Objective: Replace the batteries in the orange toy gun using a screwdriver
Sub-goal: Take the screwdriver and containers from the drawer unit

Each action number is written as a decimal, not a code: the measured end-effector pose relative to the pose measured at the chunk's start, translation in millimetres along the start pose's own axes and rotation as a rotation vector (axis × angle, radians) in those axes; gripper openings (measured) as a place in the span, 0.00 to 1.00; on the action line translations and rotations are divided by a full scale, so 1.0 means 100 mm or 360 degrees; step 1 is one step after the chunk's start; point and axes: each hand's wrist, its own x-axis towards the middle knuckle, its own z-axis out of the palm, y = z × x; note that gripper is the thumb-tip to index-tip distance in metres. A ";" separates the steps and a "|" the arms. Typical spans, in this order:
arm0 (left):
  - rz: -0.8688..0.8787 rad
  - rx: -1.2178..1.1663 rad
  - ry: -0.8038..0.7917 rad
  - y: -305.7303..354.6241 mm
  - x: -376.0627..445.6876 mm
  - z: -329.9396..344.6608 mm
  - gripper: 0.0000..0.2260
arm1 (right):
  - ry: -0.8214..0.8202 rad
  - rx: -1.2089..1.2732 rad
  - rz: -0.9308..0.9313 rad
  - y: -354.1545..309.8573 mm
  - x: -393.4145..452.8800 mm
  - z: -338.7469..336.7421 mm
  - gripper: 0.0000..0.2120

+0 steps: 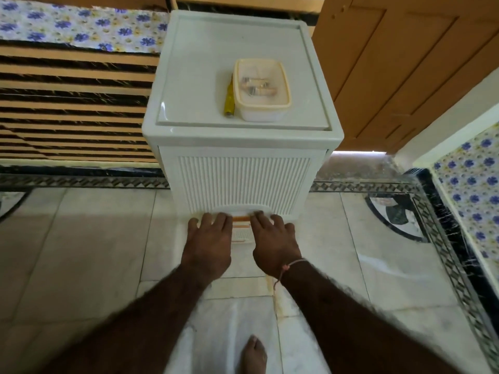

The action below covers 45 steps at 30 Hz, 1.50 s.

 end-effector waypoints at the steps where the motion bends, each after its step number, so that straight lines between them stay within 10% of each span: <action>1: 0.0003 0.0044 0.0008 -0.03 0.07 0.04 0.32 | -0.0028 -0.0026 -0.0017 0.05 0.08 0.01 0.34; 22: 0.0132 0.0086 0.0233 -0.30 0.53 0.36 0.34 | 0.0172 -0.0269 -0.0116 0.24 0.54 0.16 0.34; 29: 0.0292 -0.0054 0.0377 -0.41 0.36 0.45 0.20 | 0.0202 -0.0260 -0.0137 0.24 0.45 0.07 0.32; 45: 0.0090 -0.0141 0.0168 -0.45 0.31 0.31 0.30 | 0.0072 -0.0183 -0.0093 0.18 0.43 0.01 0.35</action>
